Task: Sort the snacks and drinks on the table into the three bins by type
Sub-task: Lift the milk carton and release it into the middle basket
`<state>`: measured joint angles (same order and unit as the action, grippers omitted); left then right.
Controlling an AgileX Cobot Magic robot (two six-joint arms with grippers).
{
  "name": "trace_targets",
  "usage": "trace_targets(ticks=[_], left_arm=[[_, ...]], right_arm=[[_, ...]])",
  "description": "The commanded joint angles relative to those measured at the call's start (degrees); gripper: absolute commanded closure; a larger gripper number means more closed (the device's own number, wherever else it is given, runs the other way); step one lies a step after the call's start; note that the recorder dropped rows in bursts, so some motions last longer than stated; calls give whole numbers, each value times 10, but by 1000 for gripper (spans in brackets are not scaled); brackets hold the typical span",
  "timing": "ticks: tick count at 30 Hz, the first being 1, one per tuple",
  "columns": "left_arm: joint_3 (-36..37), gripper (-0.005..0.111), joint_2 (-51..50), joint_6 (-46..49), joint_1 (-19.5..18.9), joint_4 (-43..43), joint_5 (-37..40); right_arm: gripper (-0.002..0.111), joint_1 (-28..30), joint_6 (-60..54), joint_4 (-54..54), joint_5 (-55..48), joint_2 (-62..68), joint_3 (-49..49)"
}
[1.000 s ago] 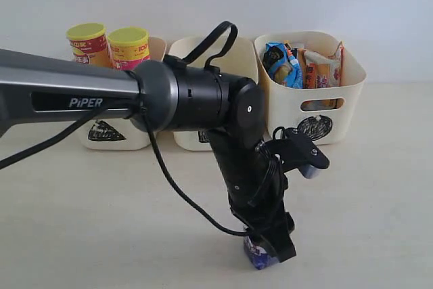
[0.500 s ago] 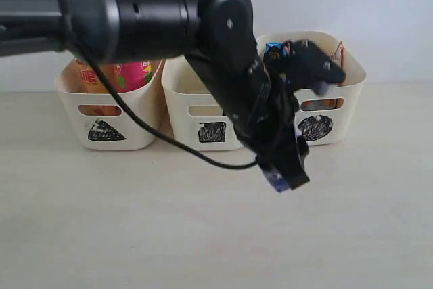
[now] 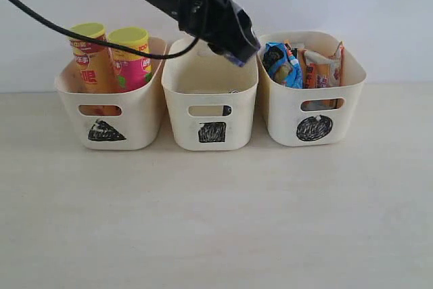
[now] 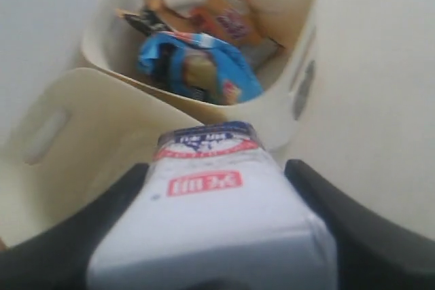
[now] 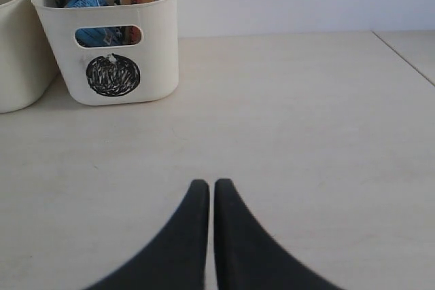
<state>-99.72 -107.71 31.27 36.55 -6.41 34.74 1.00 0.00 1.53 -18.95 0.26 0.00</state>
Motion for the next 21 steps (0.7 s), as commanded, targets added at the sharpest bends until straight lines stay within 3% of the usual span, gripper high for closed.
trace_targets(ticks=[1,6,15,18,21], left_arm=[[-5,103,-11,-10,-35,-2,-104],[-5,103,-45,-10,-64,-2,-178],[-5,102,-118,-22,-76,-2,-229],[-5,90,-132,-22,-79,-2,-234],[-5,63,-140,-34,-83,-2,-239]], right_arm=[[108,2,0,-2,3,-3,0],[108,2,0,-2,3,-3,0],[108,2,0,-2,3,-3,0],[108,2,0,-2,3,-3,0],[108,2,0,-2,3,-3,0]])
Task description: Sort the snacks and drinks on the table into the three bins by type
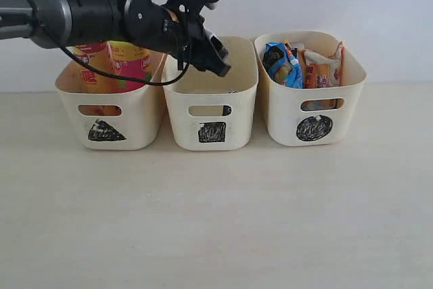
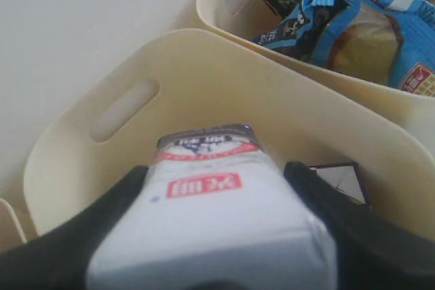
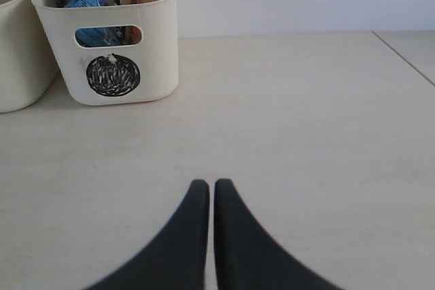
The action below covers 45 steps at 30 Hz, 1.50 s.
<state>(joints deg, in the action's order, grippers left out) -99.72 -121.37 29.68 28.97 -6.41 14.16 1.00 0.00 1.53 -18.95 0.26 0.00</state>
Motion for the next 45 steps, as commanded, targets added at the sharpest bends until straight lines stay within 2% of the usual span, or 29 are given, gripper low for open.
trace_targets(ticks=[1,4,6,14,17,19,20,21,23,29,31,38,41,45], left_arm=[[-5,53,-5,-20,-7,-2,-38],[-5,32,-7,-20,-12,-2,-41],[-5,25,-7,-20,-14,-2,-41],[-5,26,1,-20,-14,-2,-27],[-5,32,24,-20,-15,-2,26],[-5,43,38,-20,-15,-2,59],[-5,57,54,-20,-15,-2,105],[-5,67,63,-20,-15,-2,127],[-5,102,91,-20,-17,-2,195],[-4,103,134,-85,-17,9,374],[12,103,151,-106,-17,18,390],[123,103,234,-148,-17,26,361],[207,103,294,-181,-17,24,301],[283,103,346,-209,-17,24,240]], right_arm=[[108,2,0,-2,3,-3,0],[108,2,0,-2,3,-3,0],[108,2,0,-2,3,-3,0],[108,2,0,-2,3,-3,0],[108,2,0,-2,3,-3,0],[108,2,0,-2,3,-3,0],[108,2,0,-2,3,-3,0],[108,2,0,-2,3,-3,0],[108,2,0,-2,3,-3,0],[108,2,0,-5,7,-3,0],[108,2,0,-5,4,-3,0],[108,2,0,-5,4,-3,0],[108,2,0,-5,4,-3,0],[108,2,0,-5,4,-3,0]])
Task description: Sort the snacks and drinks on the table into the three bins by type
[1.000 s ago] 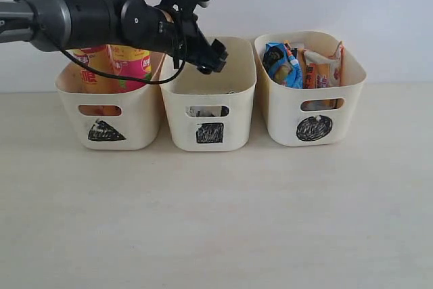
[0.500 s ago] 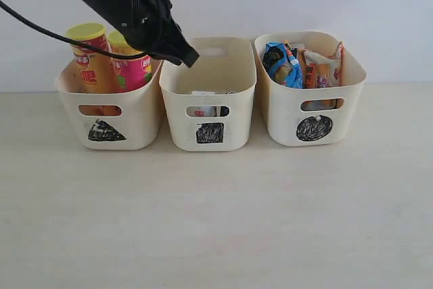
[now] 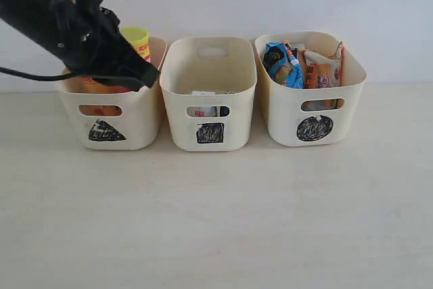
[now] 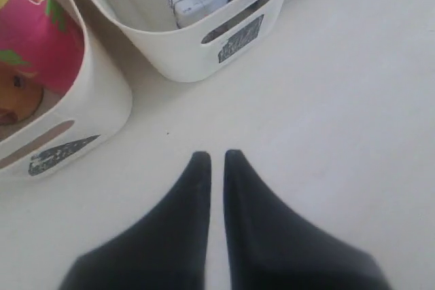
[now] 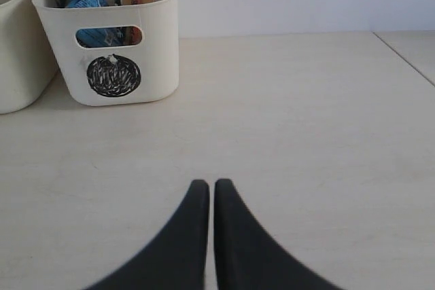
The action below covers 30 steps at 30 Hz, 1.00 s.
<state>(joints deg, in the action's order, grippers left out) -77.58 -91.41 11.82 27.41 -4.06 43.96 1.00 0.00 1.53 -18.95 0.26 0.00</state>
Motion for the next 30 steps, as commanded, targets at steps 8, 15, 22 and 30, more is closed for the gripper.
trace_targets(ticks=[8,15,22,30], left_arm=[[155,103,116,-19,-2,5,-70],[164,103,152,-28,-2,-28,10],[201,103,202,-36,-2,8,10],[314,103,344,-36,-2,8,-170]], right_arm=[[108,2,0,-5,4,-3,0],[108,2,0,-5,4,-3,0],[108,2,0,-5,4,-3,0],[108,2,0,-5,4,-3,0]])
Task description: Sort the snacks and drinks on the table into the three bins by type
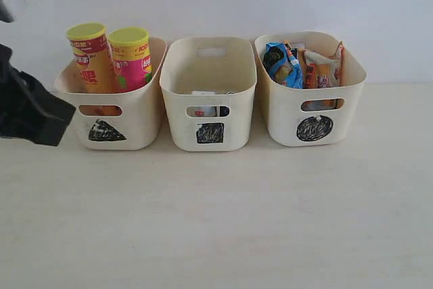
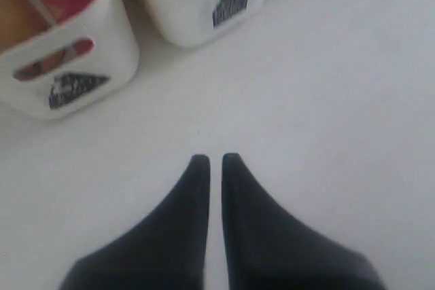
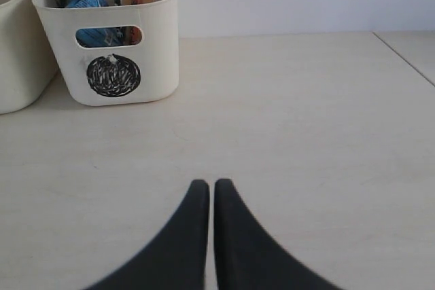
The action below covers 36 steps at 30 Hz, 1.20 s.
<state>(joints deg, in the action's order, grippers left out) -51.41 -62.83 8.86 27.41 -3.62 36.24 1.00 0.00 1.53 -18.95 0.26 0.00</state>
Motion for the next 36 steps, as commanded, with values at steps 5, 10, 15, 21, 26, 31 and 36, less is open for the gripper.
trace_targets(ticks=[5,10,15,21,26,31,36], left_arm=[[147,103,144,-7,-18,4,-221],[237,103,216,-7,-72,-10,-297],[309,103,282,-7,-112,-13,-334],[375,103,362,-33,-150,-15,-348],[427,103,429,-52,-187,-15,-383],[465,103,489,-52,-214,-15,-383],[482,103,500,-32,-216,-15,-384]], right_arm=[[108,2,0,-5,4,-3,0],[108,2,0,-5,4,-3,0],[108,2,0,-5,4,-3,0],[108,2,0,-5,4,-3,0],[108,2,0,-5,4,-3,0],[108,2,0,-5,4,-3,0],[108,2,0,-5,4,-3,0]])
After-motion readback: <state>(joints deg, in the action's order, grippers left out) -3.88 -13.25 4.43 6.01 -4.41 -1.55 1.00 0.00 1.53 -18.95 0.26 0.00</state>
